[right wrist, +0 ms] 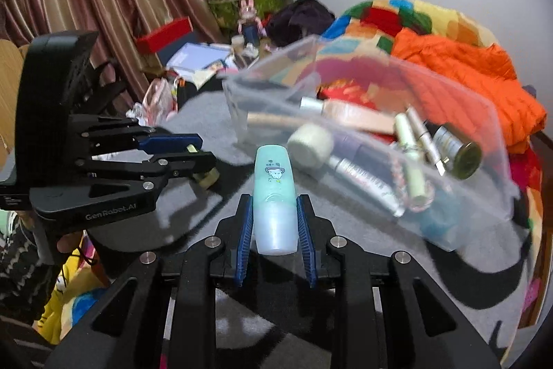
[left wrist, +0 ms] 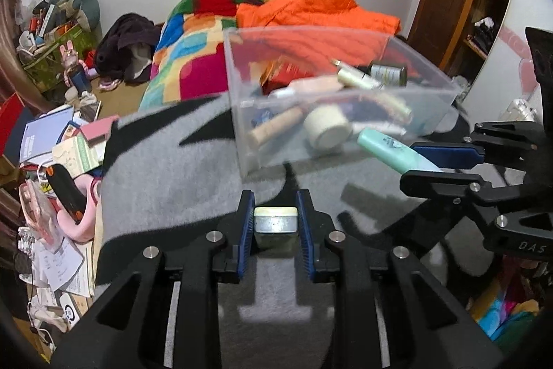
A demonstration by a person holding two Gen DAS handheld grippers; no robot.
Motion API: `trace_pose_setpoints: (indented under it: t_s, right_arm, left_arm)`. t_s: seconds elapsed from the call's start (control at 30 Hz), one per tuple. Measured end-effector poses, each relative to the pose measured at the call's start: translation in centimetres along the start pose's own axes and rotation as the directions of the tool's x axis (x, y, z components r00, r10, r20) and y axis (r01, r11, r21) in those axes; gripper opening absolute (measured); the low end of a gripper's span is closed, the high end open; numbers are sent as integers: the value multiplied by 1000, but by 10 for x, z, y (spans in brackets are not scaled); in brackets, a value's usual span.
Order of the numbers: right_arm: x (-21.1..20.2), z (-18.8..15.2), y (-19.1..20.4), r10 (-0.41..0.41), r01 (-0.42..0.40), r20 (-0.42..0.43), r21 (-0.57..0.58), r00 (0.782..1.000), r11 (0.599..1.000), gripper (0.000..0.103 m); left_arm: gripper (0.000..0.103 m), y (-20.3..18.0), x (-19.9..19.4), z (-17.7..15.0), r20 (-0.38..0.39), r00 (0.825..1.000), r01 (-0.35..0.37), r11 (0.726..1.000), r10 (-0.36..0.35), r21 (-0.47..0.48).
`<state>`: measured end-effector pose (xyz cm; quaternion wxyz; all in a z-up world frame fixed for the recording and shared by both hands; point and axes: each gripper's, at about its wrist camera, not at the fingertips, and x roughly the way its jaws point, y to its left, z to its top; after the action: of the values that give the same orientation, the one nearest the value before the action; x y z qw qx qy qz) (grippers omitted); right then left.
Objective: Organize objects
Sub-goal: 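Grasp the tile with the left tool while the right tool grasps the light-blue bottle, then drop the tile and light-blue bottle into the clear box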
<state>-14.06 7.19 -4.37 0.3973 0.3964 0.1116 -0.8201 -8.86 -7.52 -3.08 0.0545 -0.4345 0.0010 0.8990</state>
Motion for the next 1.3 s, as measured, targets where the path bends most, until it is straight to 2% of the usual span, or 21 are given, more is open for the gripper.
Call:
trace_pose_setpoints:
  t_s: [0.3, 0.63, 0.87, 0.97, 1.3]
  right_arm:
    - [-30, 22, -21, -63, 59, 107, 46, 992, 997, 23]
    - [-50, 40, -55, -185, 159, 176, 149, 967, 976, 23]
    - [-29, 51, -76, -233, 210, 130, 174, 964, 962, 23]
    - [-15, 51, -88, -212, 190, 93, 197, 973, 962, 23]
    - [19, 41, -103, -187, 184, -5, 231, 982, 955, 23]
  left_arm:
    - [24, -16, -24, 32, 112, 993, 36, 999, -35, -6]
    - [24, -28, -28, 64, 185, 983, 28, 999, -23, -22]
    - [24, -29, -4, 80, 151, 988, 37, 998, -29, -45]
    - [24, -27, 10, 84, 120, 991, 67, 996, -60, -57]
    - [24, -31, 32, 84, 78, 995, 65, 997, -62, -44]
